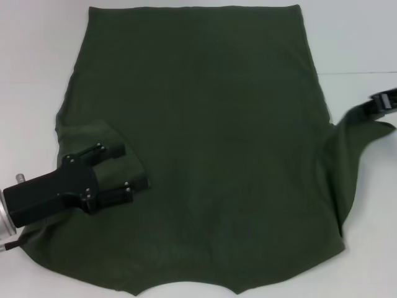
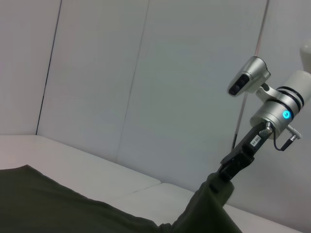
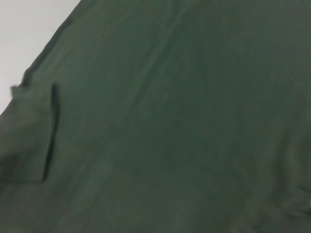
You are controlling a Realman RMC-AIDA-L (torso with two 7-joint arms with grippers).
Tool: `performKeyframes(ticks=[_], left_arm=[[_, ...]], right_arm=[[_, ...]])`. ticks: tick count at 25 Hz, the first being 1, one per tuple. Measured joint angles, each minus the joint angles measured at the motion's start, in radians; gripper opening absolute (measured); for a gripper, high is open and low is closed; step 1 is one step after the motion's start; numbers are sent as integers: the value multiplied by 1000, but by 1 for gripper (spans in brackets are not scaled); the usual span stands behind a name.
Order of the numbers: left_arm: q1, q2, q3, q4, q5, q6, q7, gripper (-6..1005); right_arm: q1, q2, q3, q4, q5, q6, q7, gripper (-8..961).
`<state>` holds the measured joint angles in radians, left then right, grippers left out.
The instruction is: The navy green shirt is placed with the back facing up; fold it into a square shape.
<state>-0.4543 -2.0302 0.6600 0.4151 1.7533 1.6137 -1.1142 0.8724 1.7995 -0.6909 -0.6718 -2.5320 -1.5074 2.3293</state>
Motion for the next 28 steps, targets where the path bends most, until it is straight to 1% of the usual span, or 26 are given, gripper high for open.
performKeyframes(ticks=[5,11,14,16,20,23,25,27,28], left_arm=[[4,0,-9,2,-2,0,-6,899],[3,3,-25,3,-3,4,-7,898],[2,5,-26,4,-3,6,-7,897],[2,6,-26,4,-3,6,-7,897],[2,6,-26,4,-1,6,-7,896],[1,6,-25,4,1,6,-7,896],[0,5,-25,4,3,5,-7,895],[-2,6,-25,4,4,6,-7,895],[-2,6,-25,4,4,6,-7,895]], right_arm=[[95,49,-87,15,-27,2,-5,36],[186,96,-178,45,-47,24,30,42],[217,117,-203,67,-84,52,59,45],[229,131,-222,82,-111,95,93,47],[235,149,-243,118,-125,198,163,51],[236,157,-232,132,-100,242,194,198],[235,161,-213,134,-55,262,203,296],[230,158,-197,133,-4,270,201,340],[227,154,-192,130,15,270,196,362]])
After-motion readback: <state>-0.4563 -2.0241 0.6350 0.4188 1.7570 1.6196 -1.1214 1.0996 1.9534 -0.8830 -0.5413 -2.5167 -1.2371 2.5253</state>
